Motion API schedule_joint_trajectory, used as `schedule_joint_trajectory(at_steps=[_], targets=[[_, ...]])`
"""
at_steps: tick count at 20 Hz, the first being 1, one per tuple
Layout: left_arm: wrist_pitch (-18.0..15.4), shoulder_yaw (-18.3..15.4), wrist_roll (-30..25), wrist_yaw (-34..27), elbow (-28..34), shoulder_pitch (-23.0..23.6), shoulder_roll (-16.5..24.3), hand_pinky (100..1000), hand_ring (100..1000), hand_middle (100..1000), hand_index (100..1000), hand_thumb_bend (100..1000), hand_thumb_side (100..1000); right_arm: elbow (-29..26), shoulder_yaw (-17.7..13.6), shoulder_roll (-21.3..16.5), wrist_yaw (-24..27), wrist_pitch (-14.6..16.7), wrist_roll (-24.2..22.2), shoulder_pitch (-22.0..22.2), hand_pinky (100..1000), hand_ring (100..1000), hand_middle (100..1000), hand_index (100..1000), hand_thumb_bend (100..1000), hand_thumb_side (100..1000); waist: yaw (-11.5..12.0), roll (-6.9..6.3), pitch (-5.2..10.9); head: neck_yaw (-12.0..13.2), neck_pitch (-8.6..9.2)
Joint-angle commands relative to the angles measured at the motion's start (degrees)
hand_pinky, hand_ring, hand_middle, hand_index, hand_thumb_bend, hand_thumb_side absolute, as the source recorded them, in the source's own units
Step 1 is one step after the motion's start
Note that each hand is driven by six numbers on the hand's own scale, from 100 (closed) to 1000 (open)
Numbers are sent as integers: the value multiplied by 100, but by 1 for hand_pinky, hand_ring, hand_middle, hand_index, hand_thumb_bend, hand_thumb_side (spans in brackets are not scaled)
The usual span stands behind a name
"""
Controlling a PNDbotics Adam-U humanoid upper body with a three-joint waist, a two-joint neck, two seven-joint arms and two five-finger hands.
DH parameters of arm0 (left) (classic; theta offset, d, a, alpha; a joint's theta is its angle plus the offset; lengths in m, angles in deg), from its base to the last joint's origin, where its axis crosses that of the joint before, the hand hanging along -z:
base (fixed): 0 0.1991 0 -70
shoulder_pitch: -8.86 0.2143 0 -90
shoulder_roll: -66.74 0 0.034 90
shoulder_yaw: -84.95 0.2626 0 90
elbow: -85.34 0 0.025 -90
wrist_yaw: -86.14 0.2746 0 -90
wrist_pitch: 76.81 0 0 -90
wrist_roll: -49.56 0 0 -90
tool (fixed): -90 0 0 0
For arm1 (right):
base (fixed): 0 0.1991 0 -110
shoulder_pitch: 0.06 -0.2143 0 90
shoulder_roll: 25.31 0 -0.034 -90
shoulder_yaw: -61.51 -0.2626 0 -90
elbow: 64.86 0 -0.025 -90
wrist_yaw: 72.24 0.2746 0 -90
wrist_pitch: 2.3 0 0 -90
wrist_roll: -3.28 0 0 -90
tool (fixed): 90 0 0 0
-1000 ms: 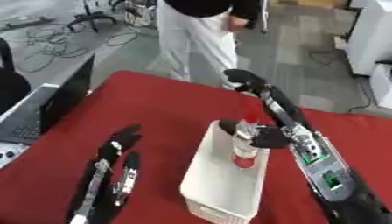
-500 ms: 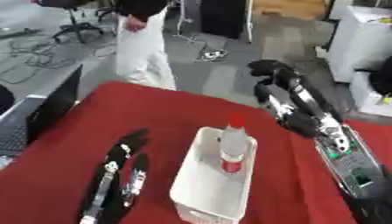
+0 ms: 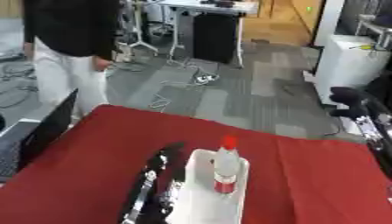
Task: Pick up objects on the table and place them in the box.
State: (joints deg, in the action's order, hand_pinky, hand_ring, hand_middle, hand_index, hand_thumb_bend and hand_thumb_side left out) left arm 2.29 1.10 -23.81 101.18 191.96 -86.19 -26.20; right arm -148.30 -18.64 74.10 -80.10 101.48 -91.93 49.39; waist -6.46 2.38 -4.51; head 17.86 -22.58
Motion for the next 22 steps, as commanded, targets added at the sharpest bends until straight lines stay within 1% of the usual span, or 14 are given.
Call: schedule_joint_trajectory(at_steps=[1,4,7,12,15,22], targets=[[-131,100,5,-162,-12,-213,-10,851,855,856,935,185,936,-474,-209,-18,191,-171,150,226,764,867,860,851,100,954,-95,-38,84,49,129],[-270,202,-1,-322,-105,-454,-60,851,855,855,934,208,940,-793,-371,101,253,-327,397,683,736,834,833,842,100,971,-255,-71,86,15,165],[-392,272,5,-453,-188,-639,-96,850,855,852,931,222,944,-1034,-410,126,283,-488,640,1071,715,815,817,835,100,979,-357,-106,72,-26,225],[-524,361,53,-643,-286,-898,-185,850,857,848,930,233,951,-1406,-393,150,254,-461,907,1673,710,812,818,837,100,993,-474,-172,43,-94,345],[-556,413,51,-692,-328,-948,-234,850,858,849,930,229,955,-1517,-385,206,205,-463,970,1849,712,817,827,839,100,1000,-515,-205,23,-112,406],[-559,463,12,-736,-353,-922,-293,854,864,880,929,225,962,-1614,-417,300,180,-490,1087,1880,728,845,857,856,100,1000,-514,-220,35,-209,387]])
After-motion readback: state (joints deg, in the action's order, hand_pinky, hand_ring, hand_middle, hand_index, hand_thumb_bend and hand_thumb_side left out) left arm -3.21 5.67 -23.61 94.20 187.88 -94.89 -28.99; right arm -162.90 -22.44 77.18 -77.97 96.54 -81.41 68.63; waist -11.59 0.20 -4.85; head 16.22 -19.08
